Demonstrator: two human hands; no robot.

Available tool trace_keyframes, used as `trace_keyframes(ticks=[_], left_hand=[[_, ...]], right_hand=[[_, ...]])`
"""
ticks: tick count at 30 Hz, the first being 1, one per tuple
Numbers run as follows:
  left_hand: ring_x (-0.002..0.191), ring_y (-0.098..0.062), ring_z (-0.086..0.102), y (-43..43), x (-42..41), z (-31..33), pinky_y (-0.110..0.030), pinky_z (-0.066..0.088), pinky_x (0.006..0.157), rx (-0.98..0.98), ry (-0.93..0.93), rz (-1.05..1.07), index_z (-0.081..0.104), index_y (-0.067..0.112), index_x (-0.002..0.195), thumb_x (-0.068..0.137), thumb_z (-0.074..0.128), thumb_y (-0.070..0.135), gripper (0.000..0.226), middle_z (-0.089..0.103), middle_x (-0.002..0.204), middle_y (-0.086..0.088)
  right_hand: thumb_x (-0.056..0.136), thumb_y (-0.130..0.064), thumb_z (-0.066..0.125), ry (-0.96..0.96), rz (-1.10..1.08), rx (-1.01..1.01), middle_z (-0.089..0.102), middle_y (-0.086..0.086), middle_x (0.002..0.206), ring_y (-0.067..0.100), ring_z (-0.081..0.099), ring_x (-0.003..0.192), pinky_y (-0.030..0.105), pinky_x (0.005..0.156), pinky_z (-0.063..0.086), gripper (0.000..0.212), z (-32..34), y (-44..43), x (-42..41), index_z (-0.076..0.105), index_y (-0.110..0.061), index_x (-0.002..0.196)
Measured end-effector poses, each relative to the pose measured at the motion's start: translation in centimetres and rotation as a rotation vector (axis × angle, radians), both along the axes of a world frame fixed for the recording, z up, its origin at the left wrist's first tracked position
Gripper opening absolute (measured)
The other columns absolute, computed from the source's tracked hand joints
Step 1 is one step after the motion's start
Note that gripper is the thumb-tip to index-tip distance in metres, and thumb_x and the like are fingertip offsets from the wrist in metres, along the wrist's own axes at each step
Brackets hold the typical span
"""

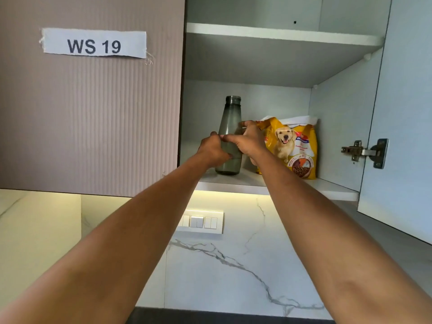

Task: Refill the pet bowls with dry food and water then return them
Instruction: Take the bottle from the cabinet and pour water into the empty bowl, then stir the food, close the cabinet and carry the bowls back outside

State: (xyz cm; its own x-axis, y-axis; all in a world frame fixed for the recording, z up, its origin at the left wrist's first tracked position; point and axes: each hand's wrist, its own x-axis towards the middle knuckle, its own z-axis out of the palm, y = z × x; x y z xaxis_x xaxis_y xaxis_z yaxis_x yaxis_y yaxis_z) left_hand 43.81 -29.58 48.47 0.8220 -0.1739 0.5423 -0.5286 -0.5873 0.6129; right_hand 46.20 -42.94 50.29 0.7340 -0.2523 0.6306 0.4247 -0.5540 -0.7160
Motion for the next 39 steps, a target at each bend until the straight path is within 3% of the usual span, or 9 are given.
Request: trace_keyframes(ticks=[9,14,17,24,29,31,33,35,39], left_hand=[[0.118,-0.028,0.056,-0.6,1.3,-0.8,-0.034,0.052,0.091,0.019,0.007,0.061,0.042,0.009,0.14,0.088,0.075,0.018,0.062,0.055,0.129,-0.011],[0.108,-0.023,0.056,0.0,0.5,-1.3,-0.027,0.049,0.075,0.029,0.001,0.053,0.042,0.011,0.138,0.088,0.074,0.011,0.059,0.055,0.122,-0.009],[0.098,-0.021,0.054,0.5,-0.2,-1.5,-0.022,0.043,0.062,0.038,-0.047,0.086,0.041,0.01,0.137,0.088,0.073,0.01,0.058,0.052,0.11,-0.007],[0.102,-0.021,0.055,2.1,-2.4,-3.0,-0.026,0.045,0.077,-0.026,-0.133,0.086,0.04,0.012,0.141,0.088,0.075,0.011,0.064,0.052,0.113,-0.006],[0.12,-0.026,0.056,3.2,-5.0,-4.5,-0.028,0.048,0.09,-0.005,-0.216,0.074,0.039,0.012,0.145,0.089,0.073,0.014,0.065,0.056,0.132,-0.01],[0.125,-0.026,0.055,3.4,-6.1,-5.0,-0.029,0.049,0.095,-0.002,-0.254,0.08,0.042,0.011,0.143,0.089,0.072,0.014,0.062,0.056,0.135,-0.01],[0.123,-0.023,0.055,3.5,-7.0,-5.6,-0.024,0.047,0.09,-0.005,-0.29,0.088,0.045,0.011,0.141,0.09,0.071,0.013,0.057,0.057,0.135,-0.008],[0.123,-0.022,0.056,3.6,-8.0,-6.3,-0.021,0.043,0.088,0.012,-0.326,0.095,0.046,0.011,0.139,0.089,0.07,0.013,0.055,0.058,0.134,-0.008],[0.122,-0.023,0.055,3.7,-10.2,-7.5,-0.023,0.044,0.09,0.049,-0.378,0.109,0.049,0.011,0.137,0.088,0.069,0.012,0.053,0.058,0.134,-0.008]], right_hand=[[0.072,-0.051,0.092,-0.001,-0.044,-0.067,0.064,0.001,0.121,0.025,0.065,0.116,0.044,0.098,0.06,0.092,-0.7,0.0,0.9,0.048,-0.016,0.145],[0.069,-0.058,0.091,-0.004,-0.085,-0.111,0.065,0.007,0.132,0.027,0.065,0.119,0.046,0.098,0.061,0.096,-1.1,0.3,0.0,0.048,-0.015,0.143],[0.076,-0.049,0.091,-0.024,-0.094,-0.14,0.064,0.009,0.133,0.026,0.064,0.118,0.04,0.097,0.06,0.088,-1.3,0.6,-1.4,0.047,-0.011,0.143],[0.086,-0.035,0.085,-0.107,-0.118,-0.146,0.057,0.009,0.141,0.024,0.056,0.128,0.027,0.087,0.047,0.076,-2.6,0.7,-5.3,0.046,-0.012,0.147],[0.087,-0.033,0.082,-0.178,-0.084,-0.15,0.061,0.003,0.142,0.019,0.06,0.13,0.038,0.105,0.054,0.064,-5.1,1.0,-8.6,0.053,-0.014,0.141],[0.087,-0.032,0.081,-0.208,-0.08,-0.154,0.062,0.002,0.14,0.017,0.061,0.128,0.031,0.102,0.055,0.059,-6.0,1.0,-9.8,0.057,-0.014,0.138],[0.088,-0.029,0.08,-0.237,-0.078,-0.159,0.064,0.002,0.137,0.015,0.063,0.125,0.012,0.09,0.051,0.052,-6.9,0.9,-10.7,0.06,-0.014,0.134],[0.089,-0.027,0.079,-0.258,-0.081,-0.168,0.066,0.002,0.135,0.012,0.063,0.121,0.002,0.082,0.044,0.048,-7.9,0.9,-11.5,0.062,-0.013,0.132],[0.089,-0.023,0.079,-0.304,-0.107,-0.184,0.069,0.004,0.128,0.008,0.062,0.114,0.003,0.084,0.045,0.041,-9.7,1.4,-13.7,0.066,-0.01,0.126]])
